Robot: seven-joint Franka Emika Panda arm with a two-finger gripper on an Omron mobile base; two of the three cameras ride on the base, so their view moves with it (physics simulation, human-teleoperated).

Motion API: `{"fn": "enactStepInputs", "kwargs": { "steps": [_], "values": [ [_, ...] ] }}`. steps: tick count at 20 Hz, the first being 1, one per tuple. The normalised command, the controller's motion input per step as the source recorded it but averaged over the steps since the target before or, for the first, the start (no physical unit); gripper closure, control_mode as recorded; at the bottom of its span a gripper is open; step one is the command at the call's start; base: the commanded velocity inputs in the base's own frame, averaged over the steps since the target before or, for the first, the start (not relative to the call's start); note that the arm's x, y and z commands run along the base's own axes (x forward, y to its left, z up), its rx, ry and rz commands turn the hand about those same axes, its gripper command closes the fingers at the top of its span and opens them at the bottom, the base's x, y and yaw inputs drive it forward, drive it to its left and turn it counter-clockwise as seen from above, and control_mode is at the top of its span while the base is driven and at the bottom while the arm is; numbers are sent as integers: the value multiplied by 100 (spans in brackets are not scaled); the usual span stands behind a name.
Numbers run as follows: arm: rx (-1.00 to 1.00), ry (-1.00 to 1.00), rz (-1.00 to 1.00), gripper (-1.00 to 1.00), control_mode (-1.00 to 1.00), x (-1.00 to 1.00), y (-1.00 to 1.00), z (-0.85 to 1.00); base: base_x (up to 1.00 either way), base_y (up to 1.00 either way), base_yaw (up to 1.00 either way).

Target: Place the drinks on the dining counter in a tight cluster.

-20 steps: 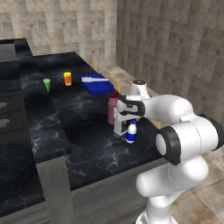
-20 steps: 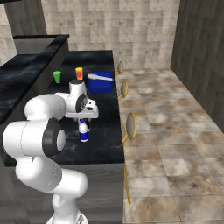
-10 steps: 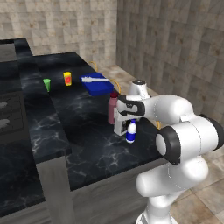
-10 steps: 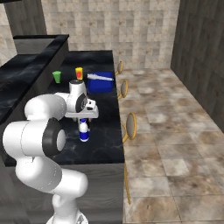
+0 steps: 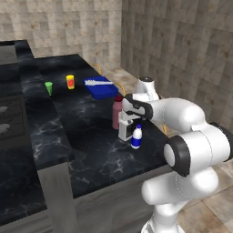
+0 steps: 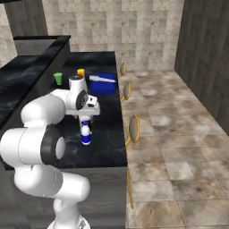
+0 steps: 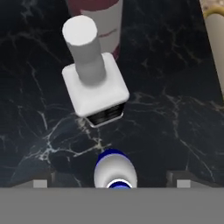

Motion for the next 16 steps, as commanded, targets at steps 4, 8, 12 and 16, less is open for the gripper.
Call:
{"fn": "enactStepInputs", "kwargs": {
  "steps": [4, 8, 12, 16],
  "values": [
    [0, -7, 0, -100, -100, -12, 0, 38, 0, 0, 0],
    [5, -14, 0, -100, -100, -82, -18, 32, 0, 0, 0],
    [8, -18, 0, -100, -100, -100, -24, 12, 0, 0, 0],
    [6, -17, 0, -100, -100, -100, -22, 3, 0, 0, 0]
  ]
}}
